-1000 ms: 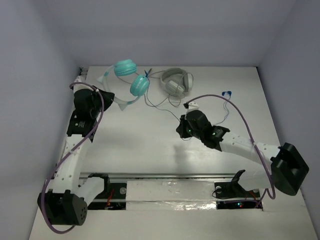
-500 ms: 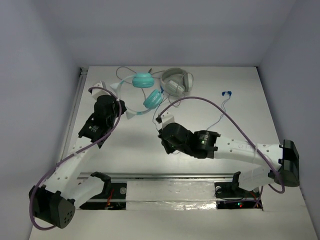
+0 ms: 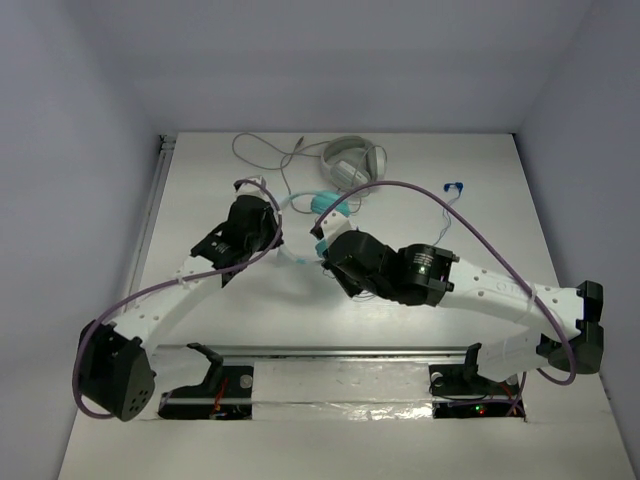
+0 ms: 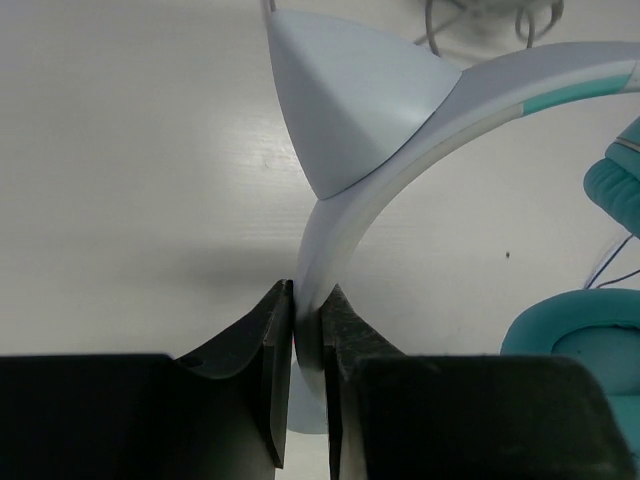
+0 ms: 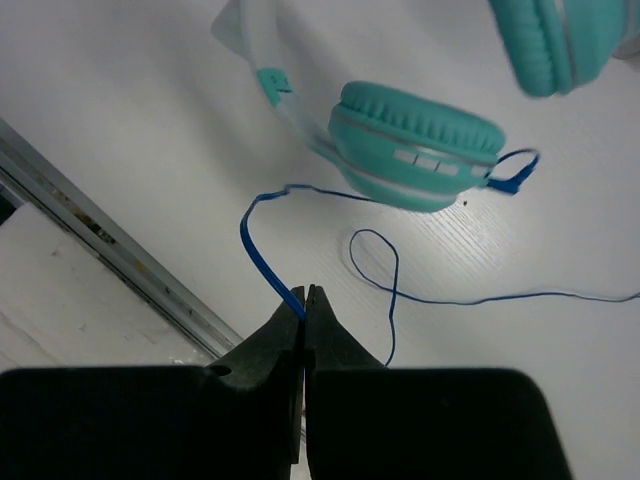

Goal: Wrap the headphones

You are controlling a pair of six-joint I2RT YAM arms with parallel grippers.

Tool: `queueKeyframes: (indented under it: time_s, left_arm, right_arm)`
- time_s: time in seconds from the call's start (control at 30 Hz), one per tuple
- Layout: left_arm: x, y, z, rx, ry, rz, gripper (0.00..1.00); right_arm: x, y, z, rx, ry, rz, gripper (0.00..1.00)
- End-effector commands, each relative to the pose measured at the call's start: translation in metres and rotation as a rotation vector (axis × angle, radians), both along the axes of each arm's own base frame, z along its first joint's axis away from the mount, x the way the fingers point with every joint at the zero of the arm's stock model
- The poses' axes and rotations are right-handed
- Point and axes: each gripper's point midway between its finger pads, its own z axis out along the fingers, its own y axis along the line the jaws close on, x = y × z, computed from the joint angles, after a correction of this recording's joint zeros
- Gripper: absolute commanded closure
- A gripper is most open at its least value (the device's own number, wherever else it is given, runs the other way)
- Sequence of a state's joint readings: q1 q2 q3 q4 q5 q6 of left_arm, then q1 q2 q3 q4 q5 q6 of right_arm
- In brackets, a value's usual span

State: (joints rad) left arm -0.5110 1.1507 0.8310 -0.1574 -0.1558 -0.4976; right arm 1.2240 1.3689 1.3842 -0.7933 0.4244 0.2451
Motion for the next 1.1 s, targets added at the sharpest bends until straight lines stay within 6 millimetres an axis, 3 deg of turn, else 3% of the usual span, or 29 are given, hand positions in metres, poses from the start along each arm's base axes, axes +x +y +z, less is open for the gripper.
queueKeyframes:
  time_s: [0.0, 0.07, 0.3, 0.4, 0.6, 0.8, 1.07]
  left_arm:
    - [0.005, -0.037, 0.02, -0.064, -0.022, -0.163, 1.0]
    - [-0.003, -0.045, 0.015, -0.054, 0.018, -0.223, 1.0]
    - [-0.015, -0.054, 0.042, -0.003, -0.002, -0.396, 1.0]
    - [-0.024, -0.056, 0.042, 0.034, 0.019, -0.48, 1.0]
    - [-0.039, -0.06, 0.018, 0.055, 0.083, -0.579, 1.0]
    - [-0.046, -0.068, 0.005, 0.057, 0.109, -0.624, 1.0]
    - [-0.061, -0.085, 0.0, 0.04, 0.117, -0.72, 1.0]
  right_arm:
    - [0.005, -0.013, 0.015, -0.064, -0.062, 0.017, 1.0]
    - [0.006, -0.022, 0.016, -0.093, -0.074, 0.003, 1.0]
    - [0.017, -0.042, 0.026, -0.126, -0.148, -0.07, 1.0]
    - [0.025, -0.05, 0.028, -0.154, -0.193, -0.11, 1.0]
    - [0.047, -0.055, 0.047, -0.136, -0.311, -0.214, 1.0]
    - [0.055, -0.048, 0.058, -0.104, -0.366, -0.228, 1.0]
    - [0.085, -0.069, 0.06, -0.115, -0.448, -0.384, 1.0]
